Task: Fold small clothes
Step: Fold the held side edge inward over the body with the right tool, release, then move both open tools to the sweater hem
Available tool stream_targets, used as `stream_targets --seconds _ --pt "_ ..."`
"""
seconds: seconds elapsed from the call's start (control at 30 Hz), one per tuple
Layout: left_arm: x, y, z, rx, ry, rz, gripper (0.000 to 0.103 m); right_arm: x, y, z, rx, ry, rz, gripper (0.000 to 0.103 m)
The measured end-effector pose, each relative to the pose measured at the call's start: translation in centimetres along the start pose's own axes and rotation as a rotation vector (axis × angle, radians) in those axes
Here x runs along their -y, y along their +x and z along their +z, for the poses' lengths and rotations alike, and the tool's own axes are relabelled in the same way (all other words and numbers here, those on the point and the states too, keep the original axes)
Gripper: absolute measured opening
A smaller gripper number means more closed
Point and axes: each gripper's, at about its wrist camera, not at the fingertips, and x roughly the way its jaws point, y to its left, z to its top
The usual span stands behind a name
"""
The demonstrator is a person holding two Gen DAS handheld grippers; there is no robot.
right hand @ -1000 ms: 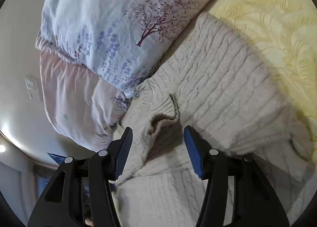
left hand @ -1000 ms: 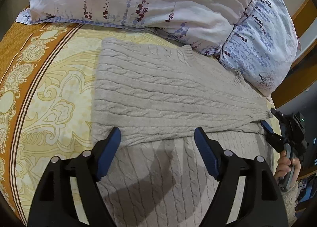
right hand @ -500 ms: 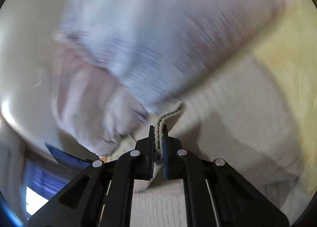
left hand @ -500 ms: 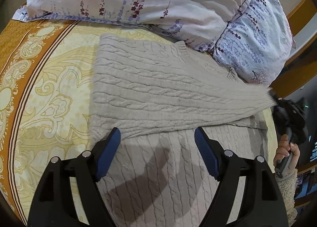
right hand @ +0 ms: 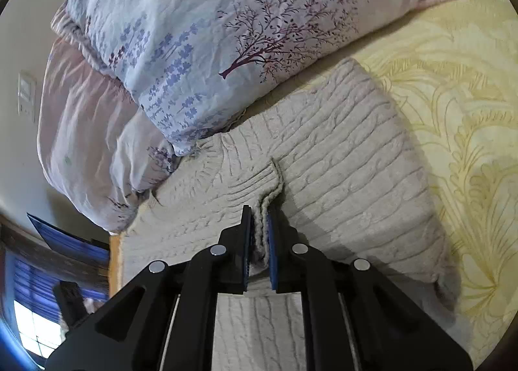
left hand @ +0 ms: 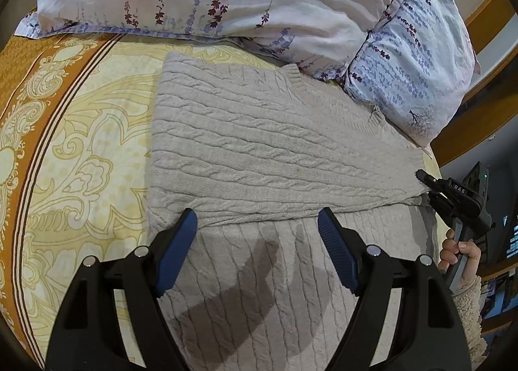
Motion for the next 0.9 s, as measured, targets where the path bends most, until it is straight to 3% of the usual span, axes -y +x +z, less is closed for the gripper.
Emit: stream_targets --seconds 0.1,0.3,0.37,0.43,0.57,0.63,0.9 --pt "0.1 -0.1 -0.1 0.003 0.008 0.002 0.077 0.0 -0.7 -0.4 0.037 -0.047 -0.037 0.008" --pt "0.6 -0.6 -0.6 0.009 0.028 -0.007 0.077 -0.2 0.4 -0.3 0.012 -0.089 -0.128 0.008" --pt "0.6 -1.4 -1.2 0.028 0.034 -0.023 0.077 -0.4 -0.4 -0.4 0.028 -0.104 -0.142 0.015" --pt "0.6 -2.5 -1.8 0.054 0.049 -0.022 0.077 -0.5 -1.3 -0.6 0.047 -0.116 -0.152 0.033" --pt "0.3 -4.9 -3.3 0.097 0.070 0.000 0.077 -0.1 -3.5 -1.4 0.057 -0.130 -0.125 0.039" --pt "0.0 -5.9 -4.3 0.112 0.082 0.023 0.079 0.4 -4.6 -1.9 0.062 -0.129 -0.133 0.053" --pt "-1.2 -7.0 -8.6 0.097 0.041 0.011 0.080 2.1 -8.1 -4.4 0.042 -0.133 -0.102 0.055"
